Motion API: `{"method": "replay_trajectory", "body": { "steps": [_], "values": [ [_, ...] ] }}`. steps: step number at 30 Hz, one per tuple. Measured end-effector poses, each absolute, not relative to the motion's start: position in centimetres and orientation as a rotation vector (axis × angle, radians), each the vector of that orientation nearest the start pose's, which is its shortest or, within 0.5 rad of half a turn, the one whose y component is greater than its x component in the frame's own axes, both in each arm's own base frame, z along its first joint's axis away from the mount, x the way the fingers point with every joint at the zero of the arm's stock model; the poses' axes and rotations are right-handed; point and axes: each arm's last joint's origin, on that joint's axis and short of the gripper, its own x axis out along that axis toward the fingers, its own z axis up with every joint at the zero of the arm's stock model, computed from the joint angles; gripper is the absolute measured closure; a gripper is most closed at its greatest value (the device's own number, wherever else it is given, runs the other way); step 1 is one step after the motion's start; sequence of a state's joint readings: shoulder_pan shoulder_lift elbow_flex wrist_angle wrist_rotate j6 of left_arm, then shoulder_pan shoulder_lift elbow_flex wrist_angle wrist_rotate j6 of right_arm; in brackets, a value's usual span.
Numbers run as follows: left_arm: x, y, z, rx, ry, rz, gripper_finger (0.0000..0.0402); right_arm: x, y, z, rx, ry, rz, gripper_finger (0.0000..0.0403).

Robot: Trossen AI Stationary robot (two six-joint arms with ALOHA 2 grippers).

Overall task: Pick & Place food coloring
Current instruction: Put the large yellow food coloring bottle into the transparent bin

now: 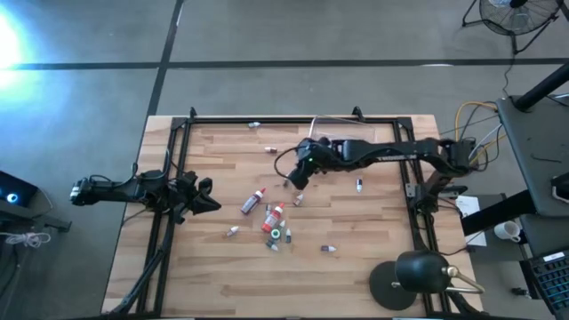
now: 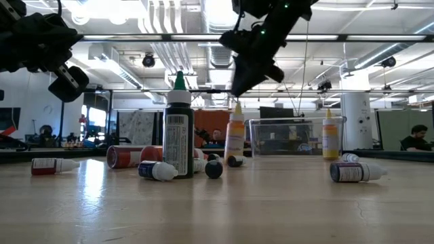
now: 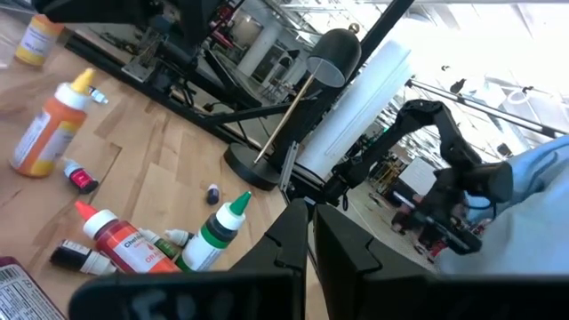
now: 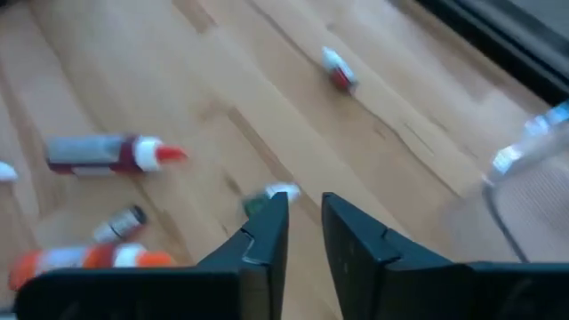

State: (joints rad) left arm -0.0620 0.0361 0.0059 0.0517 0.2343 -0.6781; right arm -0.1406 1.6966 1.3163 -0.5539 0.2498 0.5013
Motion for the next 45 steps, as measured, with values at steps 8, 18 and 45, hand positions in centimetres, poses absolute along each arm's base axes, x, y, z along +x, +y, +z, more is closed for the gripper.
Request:
{"method": "replay_trajectory", "body": {
  "steps": [8,18,45],
  "values": [
    [9.8,-1.3,16.8,-0.671,0.079,-0.292,0.0402,34.5,-5.9,25.2,0.389,0.940,-0.510,0.0321],
    [9.8,-1.3,16.8,-0.671,0.079,-0.292,0.0402,35.0,-4.8,25.5,0.039,1.004,-0.219,0.0189],
    [9.8,-1.3,16.8,-0.671,0.079,-0.291,0.0402,37.9,-4.8,21.7,-0.008,1.079,-0.090,0.0176]
  ]
}}
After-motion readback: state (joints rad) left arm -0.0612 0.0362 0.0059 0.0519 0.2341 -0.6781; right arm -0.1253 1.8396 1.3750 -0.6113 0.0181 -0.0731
